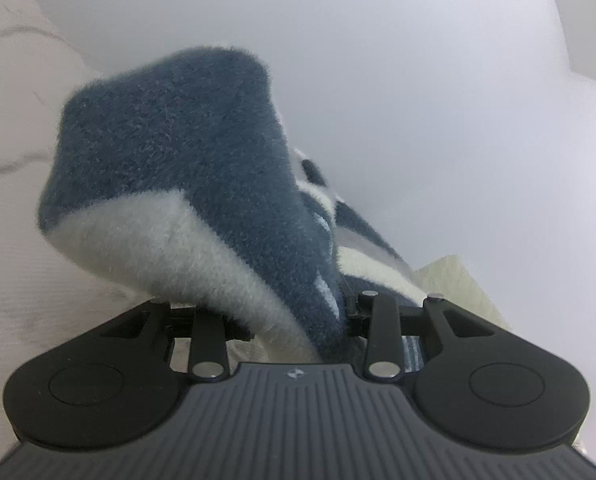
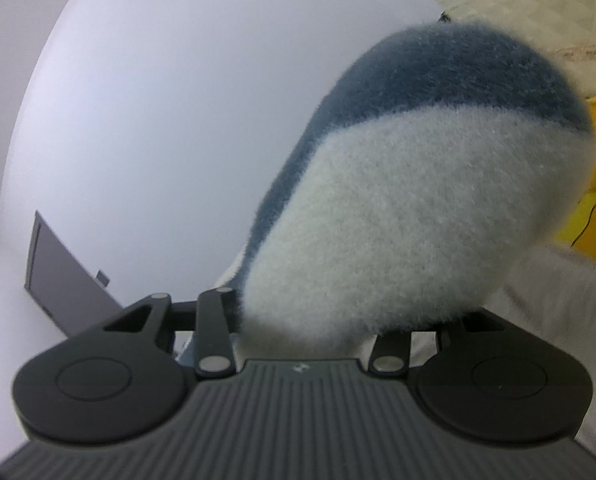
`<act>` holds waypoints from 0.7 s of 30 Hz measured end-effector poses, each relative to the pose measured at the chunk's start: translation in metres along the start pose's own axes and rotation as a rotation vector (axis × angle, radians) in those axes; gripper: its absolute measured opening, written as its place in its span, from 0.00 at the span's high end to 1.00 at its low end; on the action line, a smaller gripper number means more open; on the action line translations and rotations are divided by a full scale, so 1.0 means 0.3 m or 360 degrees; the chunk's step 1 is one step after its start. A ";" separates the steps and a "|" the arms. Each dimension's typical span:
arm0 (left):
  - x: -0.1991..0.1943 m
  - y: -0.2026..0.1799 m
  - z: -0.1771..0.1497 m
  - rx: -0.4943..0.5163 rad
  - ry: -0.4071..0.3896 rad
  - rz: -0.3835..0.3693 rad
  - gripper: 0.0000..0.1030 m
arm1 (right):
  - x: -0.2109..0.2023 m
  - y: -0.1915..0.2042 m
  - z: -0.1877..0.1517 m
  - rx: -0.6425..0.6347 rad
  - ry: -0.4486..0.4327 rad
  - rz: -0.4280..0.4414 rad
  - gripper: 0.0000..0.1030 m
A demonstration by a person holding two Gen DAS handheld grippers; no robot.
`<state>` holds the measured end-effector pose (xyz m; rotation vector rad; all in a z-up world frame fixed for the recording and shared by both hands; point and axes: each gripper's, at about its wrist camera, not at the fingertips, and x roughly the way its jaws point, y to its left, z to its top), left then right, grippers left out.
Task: Fold large clothes
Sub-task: 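Grasp the folded sweater with both grippers and lift it toward the pillow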
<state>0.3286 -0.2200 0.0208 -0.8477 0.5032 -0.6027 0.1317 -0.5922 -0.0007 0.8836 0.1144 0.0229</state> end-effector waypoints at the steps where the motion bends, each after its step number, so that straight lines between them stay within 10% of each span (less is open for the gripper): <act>1: 0.049 0.013 -0.013 -0.0010 0.0020 -0.0007 0.61 | 0.014 -0.037 0.005 0.0002 -0.0014 -0.0010 0.54; 11: 0.382 0.271 -0.227 -0.0052 0.0267 0.0092 0.61 | 0.123 -0.379 -0.080 0.0083 0.0003 -0.0224 0.54; 21: 0.407 0.463 -0.290 0.0067 0.0271 0.0035 0.56 | 0.133 -0.546 -0.227 0.0214 0.0053 -0.0265 0.47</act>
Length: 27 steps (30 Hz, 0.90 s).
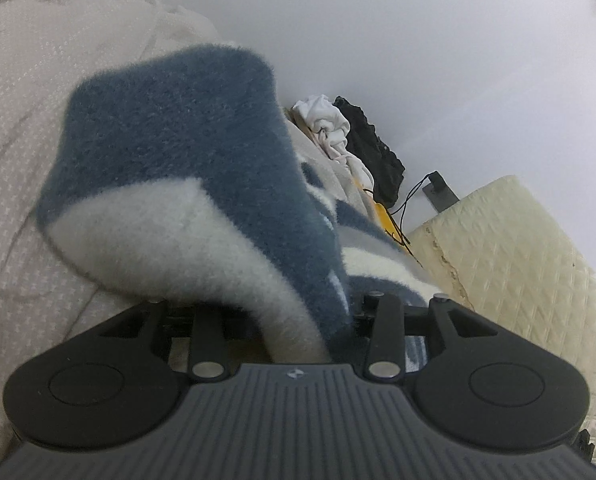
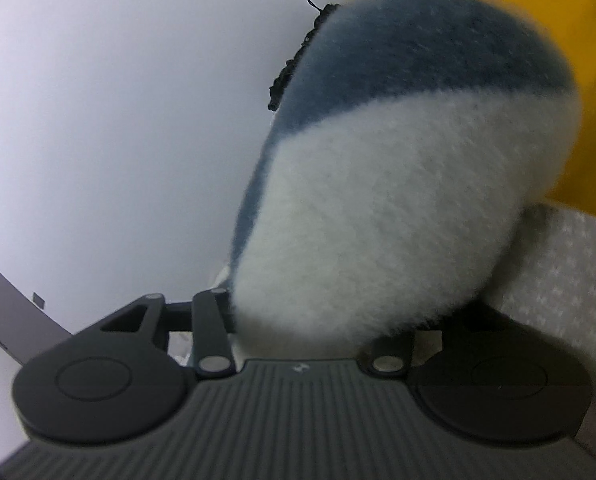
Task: Fold large clothes
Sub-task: 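Grasp the folded sweater with both grippers and lift it toward the pillow, then lower the folded sweater onto the bed and open both grippers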
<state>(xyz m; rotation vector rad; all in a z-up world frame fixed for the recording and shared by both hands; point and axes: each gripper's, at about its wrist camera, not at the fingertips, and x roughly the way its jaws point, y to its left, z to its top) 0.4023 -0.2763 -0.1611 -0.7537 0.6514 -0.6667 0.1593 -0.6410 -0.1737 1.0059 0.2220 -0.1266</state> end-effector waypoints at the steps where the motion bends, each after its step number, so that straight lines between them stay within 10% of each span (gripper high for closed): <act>1: -0.001 0.002 -0.007 0.0020 -0.0003 0.0003 0.56 | 0.001 -0.001 -0.007 -0.0014 -0.0005 -0.0008 0.47; 13: -0.056 -0.062 -0.034 0.0130 0.0104 0.0136 0.37 | -0.001 -0.004 -0.015 0.0045 0.0033 -0.0133 0.37; 27: -0.483 -0.380 -0.002 0.0528 0.0055 0.0309 0.35 | -0.332 0.269 -0.090 -0.0212 0.0023 -0.0344 0.33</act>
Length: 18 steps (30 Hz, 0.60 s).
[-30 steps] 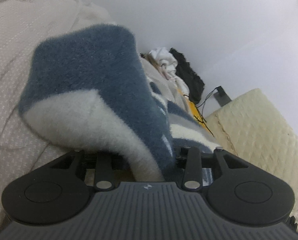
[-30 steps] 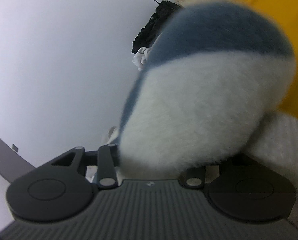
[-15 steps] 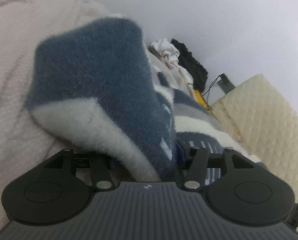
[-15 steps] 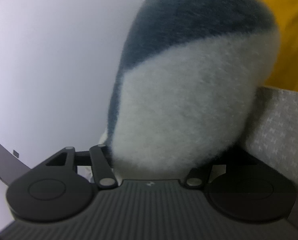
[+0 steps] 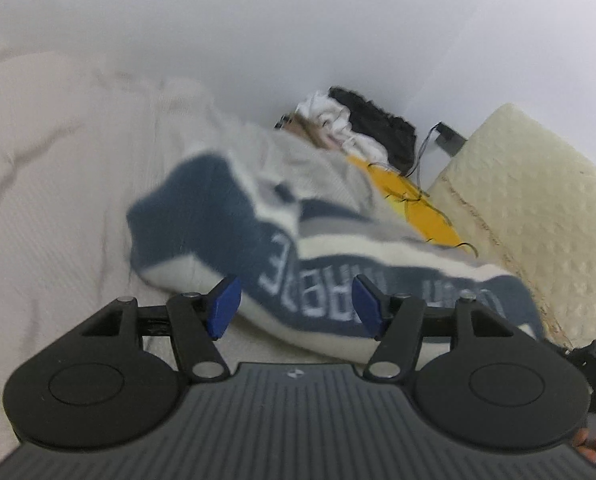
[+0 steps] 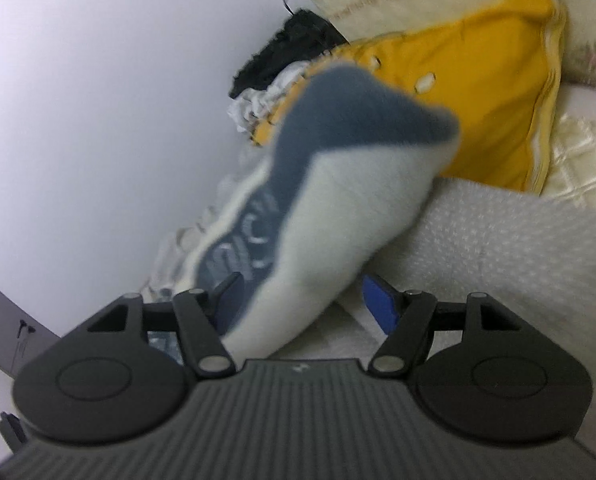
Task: Fold large clothes
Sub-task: 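Lower the folded sweater onto the bed and open both grippers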
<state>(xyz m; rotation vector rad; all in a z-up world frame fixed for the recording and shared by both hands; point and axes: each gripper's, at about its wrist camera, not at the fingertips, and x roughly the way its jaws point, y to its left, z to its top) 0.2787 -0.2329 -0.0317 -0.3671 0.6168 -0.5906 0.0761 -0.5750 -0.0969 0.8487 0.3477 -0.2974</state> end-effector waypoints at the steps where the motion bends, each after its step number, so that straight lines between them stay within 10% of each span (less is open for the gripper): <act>1: -0.034 -0.026 0.013 0.0030 -0.0014 0.0006 0.35 | -0.045 0.023 -0.001 -0.0038 -0.0019 0.0012 0.33; 18: -0.751 -0.439 0.006 0.0475 -0.0192 0.0027 0.35 | -0.604 0.356 -0.051 -0.0620 -0.0196 0.0141 0.33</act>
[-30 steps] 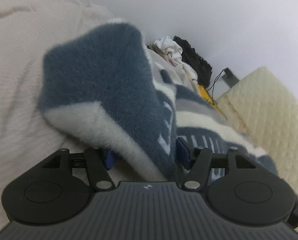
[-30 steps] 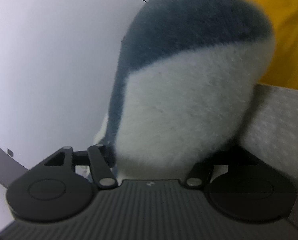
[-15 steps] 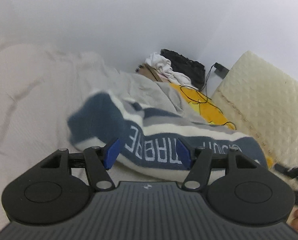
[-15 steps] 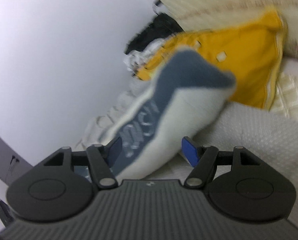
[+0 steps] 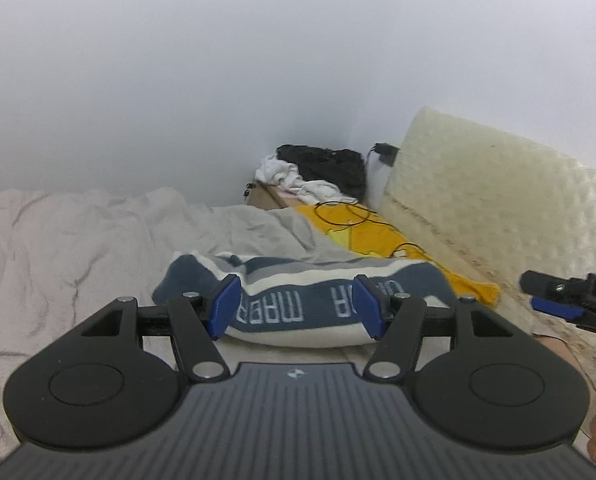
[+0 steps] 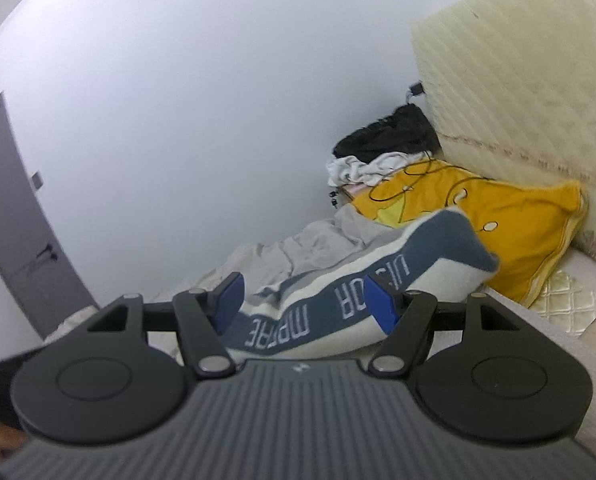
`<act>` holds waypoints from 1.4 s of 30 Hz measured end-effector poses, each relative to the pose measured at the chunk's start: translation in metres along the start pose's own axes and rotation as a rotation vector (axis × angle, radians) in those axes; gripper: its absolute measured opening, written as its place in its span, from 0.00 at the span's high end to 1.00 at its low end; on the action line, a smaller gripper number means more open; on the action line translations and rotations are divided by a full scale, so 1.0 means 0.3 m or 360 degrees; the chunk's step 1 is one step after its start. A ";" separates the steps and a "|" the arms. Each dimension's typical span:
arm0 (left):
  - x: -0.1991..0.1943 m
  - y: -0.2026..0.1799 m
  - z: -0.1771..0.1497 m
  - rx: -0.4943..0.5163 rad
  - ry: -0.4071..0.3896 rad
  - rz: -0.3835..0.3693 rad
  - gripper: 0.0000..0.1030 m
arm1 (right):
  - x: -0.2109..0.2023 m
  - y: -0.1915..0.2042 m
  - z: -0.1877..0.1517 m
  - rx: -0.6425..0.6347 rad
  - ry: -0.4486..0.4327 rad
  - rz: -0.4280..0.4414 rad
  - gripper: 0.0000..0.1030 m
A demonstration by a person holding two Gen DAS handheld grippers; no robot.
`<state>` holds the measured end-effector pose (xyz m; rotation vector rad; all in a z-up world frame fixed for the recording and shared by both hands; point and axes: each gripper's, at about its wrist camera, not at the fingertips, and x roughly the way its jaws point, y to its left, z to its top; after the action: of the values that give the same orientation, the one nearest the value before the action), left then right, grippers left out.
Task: Fold large clothes
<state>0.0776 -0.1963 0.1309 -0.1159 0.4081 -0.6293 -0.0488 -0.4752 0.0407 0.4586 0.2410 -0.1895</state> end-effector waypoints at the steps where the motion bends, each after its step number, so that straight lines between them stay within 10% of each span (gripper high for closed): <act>1: -0.037 -0.015 -0.007 0.0011 -0.0008 -0.0010 0.35 | -0.026 0.015 -0.008 -0.0026 0.0004 0.0008 0.33; 19: -0.318 -0.094 -0.176 0.0077 -0.0061 -0.0052 0.35 | -0.242 0.171 -0.198 -0.0309 0.0054 0.0045 0.33; 42: -0.280 -0.028 -0.273 0.0082 -0.0015 0.0041 0.23 | -0.196 0.209 -0.319 -0.0416 0.0113 -0.0051 0.33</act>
<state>-0.0216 -0.1519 0.0862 -0.0648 0.3833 -0.6132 -0.1080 -0.3688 -0.0007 0.2020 0.3382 -0.1700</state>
